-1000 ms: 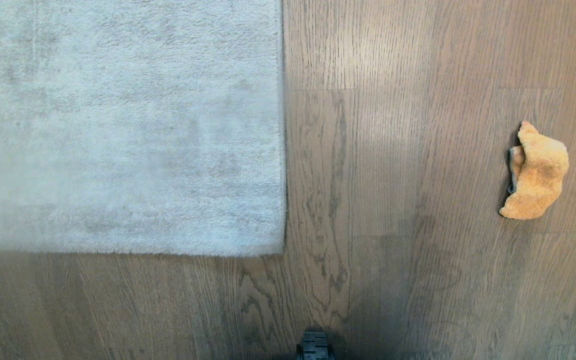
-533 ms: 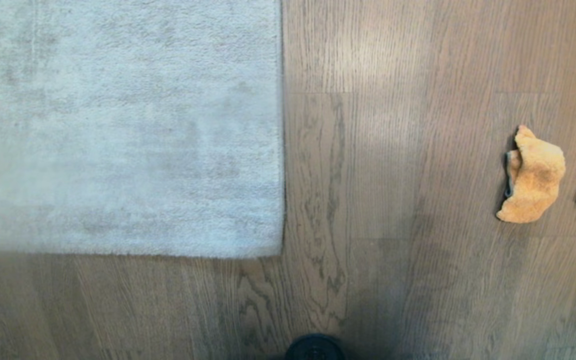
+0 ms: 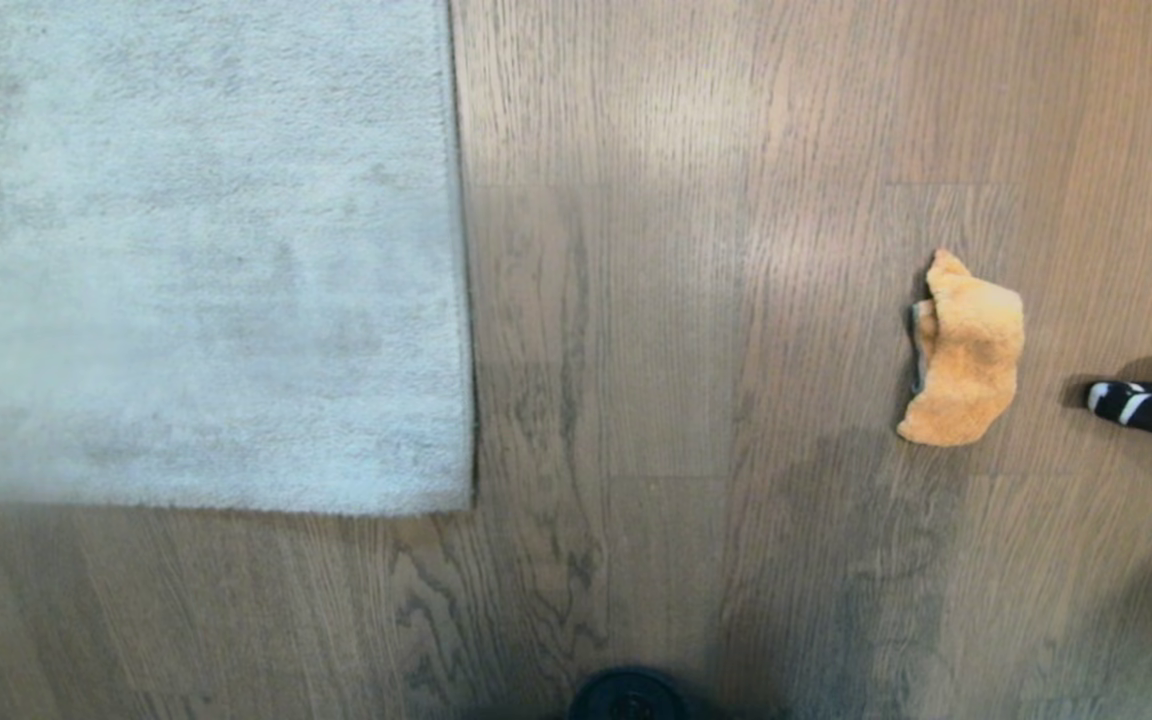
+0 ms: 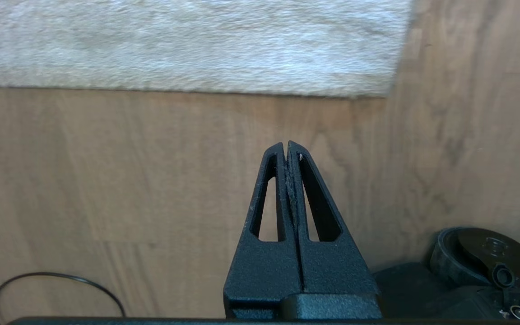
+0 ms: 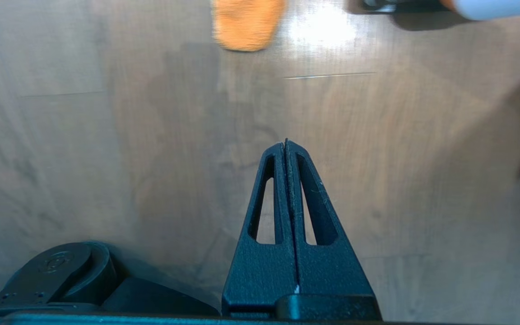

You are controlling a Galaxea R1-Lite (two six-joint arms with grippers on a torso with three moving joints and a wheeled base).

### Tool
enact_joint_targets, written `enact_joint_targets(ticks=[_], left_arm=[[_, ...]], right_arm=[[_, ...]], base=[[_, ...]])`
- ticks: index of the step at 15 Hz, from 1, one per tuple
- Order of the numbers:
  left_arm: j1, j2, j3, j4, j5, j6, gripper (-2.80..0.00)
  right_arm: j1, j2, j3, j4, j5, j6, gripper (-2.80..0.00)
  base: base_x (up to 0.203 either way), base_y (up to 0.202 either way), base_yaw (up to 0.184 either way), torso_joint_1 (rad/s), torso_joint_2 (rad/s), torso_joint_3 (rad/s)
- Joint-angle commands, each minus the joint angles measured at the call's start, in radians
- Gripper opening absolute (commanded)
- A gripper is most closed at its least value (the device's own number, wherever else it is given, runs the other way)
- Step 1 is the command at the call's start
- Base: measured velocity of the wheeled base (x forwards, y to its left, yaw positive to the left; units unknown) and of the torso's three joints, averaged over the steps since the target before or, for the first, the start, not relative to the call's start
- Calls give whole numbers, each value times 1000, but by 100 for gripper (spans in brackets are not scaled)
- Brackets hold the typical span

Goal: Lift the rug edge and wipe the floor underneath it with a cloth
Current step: Lift up the carpet

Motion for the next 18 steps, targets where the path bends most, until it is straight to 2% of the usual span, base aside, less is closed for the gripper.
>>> enact_joint_targets(ticks=[1, 5, 18], left_arm=[[0, 0, 0, 0, 1, -1, -280], [0, 0, 0, 0, 1, -1, -280], [0, 0, 0, 1, 1, 1, -280]], right_arm=[[0, 0, 0, -1, 0, 0, -280], [0, 0, 0, -1, 0, 0, -280], [-1, 0, 0, -1, 0, 0, -280]], base=[[0, -193, 3, 10, 3, -2], [0, -145, 0, 4, 2, 5], [0, 0, 0, 0, 0, 0]])
